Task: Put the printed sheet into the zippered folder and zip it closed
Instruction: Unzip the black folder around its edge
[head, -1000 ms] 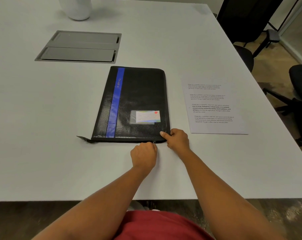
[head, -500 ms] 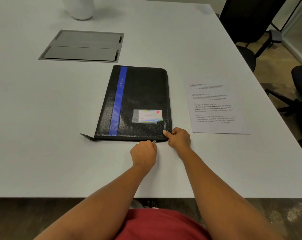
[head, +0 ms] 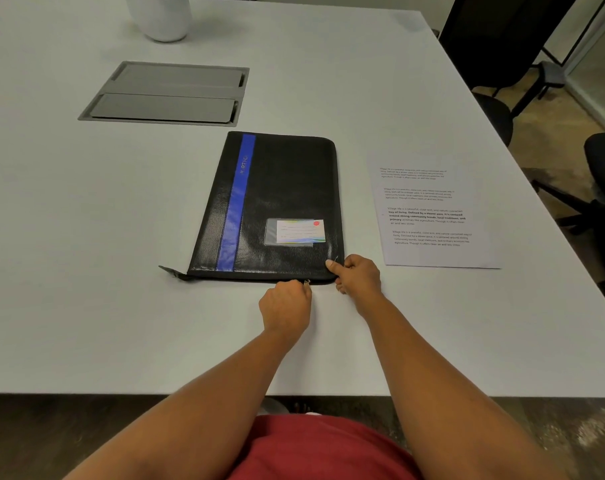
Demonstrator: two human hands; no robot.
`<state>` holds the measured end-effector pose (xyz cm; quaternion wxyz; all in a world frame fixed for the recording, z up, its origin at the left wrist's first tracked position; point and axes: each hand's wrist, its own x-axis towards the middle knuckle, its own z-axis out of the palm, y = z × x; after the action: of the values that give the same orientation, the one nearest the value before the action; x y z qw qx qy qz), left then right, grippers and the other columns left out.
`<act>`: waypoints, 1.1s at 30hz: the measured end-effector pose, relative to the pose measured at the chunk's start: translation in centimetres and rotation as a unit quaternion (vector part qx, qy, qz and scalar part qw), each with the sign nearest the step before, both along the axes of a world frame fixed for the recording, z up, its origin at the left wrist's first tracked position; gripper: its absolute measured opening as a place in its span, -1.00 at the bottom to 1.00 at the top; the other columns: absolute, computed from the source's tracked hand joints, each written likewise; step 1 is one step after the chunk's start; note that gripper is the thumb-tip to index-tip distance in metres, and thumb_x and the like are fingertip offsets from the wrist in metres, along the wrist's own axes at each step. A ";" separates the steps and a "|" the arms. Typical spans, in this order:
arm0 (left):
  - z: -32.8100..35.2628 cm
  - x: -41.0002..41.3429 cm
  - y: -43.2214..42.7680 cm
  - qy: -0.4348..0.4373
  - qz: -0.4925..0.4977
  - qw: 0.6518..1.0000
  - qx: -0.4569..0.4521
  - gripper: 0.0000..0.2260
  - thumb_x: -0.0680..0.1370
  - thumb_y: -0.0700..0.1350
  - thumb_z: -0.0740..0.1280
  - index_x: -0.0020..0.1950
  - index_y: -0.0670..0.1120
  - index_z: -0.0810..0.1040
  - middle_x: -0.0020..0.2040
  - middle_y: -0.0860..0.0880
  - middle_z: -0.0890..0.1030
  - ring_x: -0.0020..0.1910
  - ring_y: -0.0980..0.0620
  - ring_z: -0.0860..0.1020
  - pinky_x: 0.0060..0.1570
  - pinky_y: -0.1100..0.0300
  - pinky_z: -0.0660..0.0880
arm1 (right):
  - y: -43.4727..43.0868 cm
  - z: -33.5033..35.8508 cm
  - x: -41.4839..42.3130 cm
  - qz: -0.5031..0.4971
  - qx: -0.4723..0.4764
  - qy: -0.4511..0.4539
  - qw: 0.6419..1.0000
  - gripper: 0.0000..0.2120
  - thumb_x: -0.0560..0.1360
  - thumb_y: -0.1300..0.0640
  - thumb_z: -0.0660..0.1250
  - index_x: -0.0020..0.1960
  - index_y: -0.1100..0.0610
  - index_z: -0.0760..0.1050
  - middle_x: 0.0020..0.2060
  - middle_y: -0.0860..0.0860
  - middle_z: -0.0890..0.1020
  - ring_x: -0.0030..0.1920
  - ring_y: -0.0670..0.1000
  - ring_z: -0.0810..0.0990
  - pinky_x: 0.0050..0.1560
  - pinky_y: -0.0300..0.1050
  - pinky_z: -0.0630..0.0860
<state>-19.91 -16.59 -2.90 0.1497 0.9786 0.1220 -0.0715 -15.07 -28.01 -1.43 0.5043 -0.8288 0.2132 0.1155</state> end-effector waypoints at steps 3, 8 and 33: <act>0.2 0.1 0.1 0.006 -0.015 1.000 -0.001 -0.62 0.63 0.01 0.06 -0.04 -0.17 0.59 -0.01 -0.17 0.63 0.00 -0.20 0.58 -0.12 0.07 0.44 | 0.0 0.0 0.1 0.016 -0.018 -0.007 1.000 -0.60 0.42 -0.01 0.40 -0.41 0.09 0.25 -0.29 0.21 0.60 -0.27 0.12 0.53 -0.02 0.10 0.56; 0.5 0.1 0.3 0.013 -0.034 0.999 0.006 -0.63 0.64 -0.01 0.04 0.01 -0.17 0.58 0.03 -0.17 0.62 0.03 -0.19 0.58 -0.07 0.06 0.46 | -0.4 -0.1 -1.1 0.101 -0.176 -0.171 0.964 -0.62 0.41 0.00 0.41 0.08 0.20 0.39 0.04 0.14 0.52 0.00 0.10 0.50 -0.08 -0.06 0.46; 0.4 -0.9 3.2 0.011 0.002 1.000 0.021 -0.64 0.64 -0.02 0.03 -0.06 -0.18 0.55 -0.04 -0.15 0.61 -0.04 -0.16 0.58 -0.16 0.11 0.42 | -2.0 -2.1 -1.2 0.399 -0.379 -0.198 0.811 -0.57 0.62 0.11 0.02 0.44 0.25 0.15 0.44 0.21 0.26 0.46 0.12 0.23 0.49 -0.06 0.02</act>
<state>-20.82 -13.38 -2.47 0.1281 0.9804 0.1272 -0.0795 -16.23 -30.00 -3.55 0.0907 -0.9713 -0.2142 0.0501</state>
